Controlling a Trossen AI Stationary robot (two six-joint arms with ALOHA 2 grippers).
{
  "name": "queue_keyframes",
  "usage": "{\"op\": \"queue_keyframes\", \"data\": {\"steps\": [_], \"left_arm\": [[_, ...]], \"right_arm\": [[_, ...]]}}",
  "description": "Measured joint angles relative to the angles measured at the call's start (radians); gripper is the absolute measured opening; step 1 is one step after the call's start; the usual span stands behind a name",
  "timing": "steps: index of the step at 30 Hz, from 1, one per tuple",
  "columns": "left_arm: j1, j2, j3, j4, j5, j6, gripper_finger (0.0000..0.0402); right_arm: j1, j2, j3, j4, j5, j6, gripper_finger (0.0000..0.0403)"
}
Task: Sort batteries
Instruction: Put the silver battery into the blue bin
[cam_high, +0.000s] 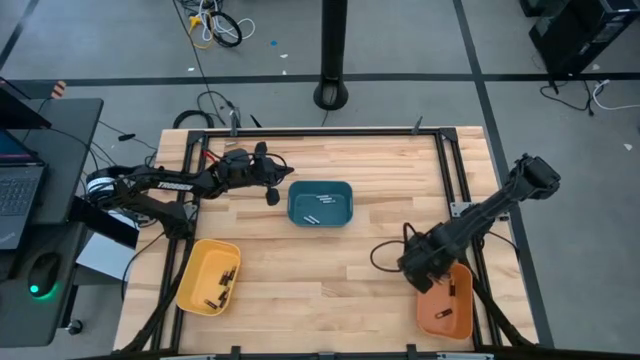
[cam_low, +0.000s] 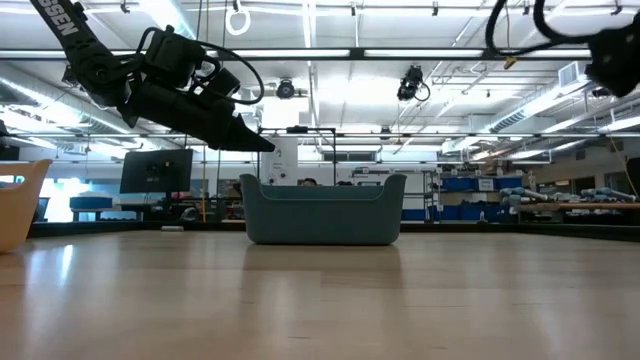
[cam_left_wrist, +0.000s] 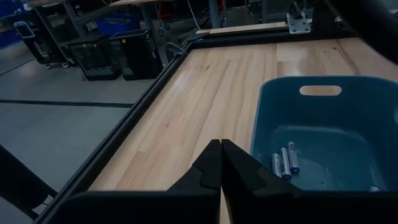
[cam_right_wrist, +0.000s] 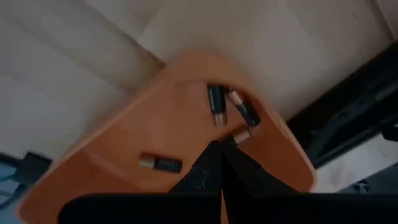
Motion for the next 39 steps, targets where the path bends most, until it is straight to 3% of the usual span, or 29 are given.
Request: {"op": "queue_keyframes", "data": {"steps": [4,11,16,23,27,30,33,39], "left_arm": [[0.000,0.000,0.000,-0.001,0.000,0.000,0.0010],[0.000,0.000,0.000,-0.003,0.000,-0.001,0.0010],[0.000,0.000,0.000,-0.002,0.000,-0.001,0.0010],[0.000,0.000,0.000,0.002,0.000,-0.001,0.0010],[0.000,0.000,0.000,0.025,-0.026,-0.024,0.0010],[0.010,0.000,0.000,0.005,-0.030,-0.028,0.0010],[0.035,0.000,0.028,-0.090,-0.035,-0.028,0.0010],[0.078,-0.013,0.188,-0.521,-0.113,-0.003,0.0010]], "right_arm": [[-0.032,0.004,-0.055,0.070,0.013,-0.037,0.0008],[-0.047,0.006,-0.066,0.088,0.166,-0.116,0.0008],[-0.047,0.006,-0.061,0.122,0.184,-0.156,0.0008],[-0.030,0.006,0.077,0.053,0.238,-0.238,0.0009],[-0.038,0.005,0.176,-0.020,0.375,-0.322,0.0009],[-0.096,-0.003,0.194,-0.016,0.469,-0.446,0.0009],[-0.211,-0.023,0.170,0.044,0.482,-0.620,0.0007],[-0.483,-0.092,0.129,0.446,0.472,-1.135,0.0005]]}}
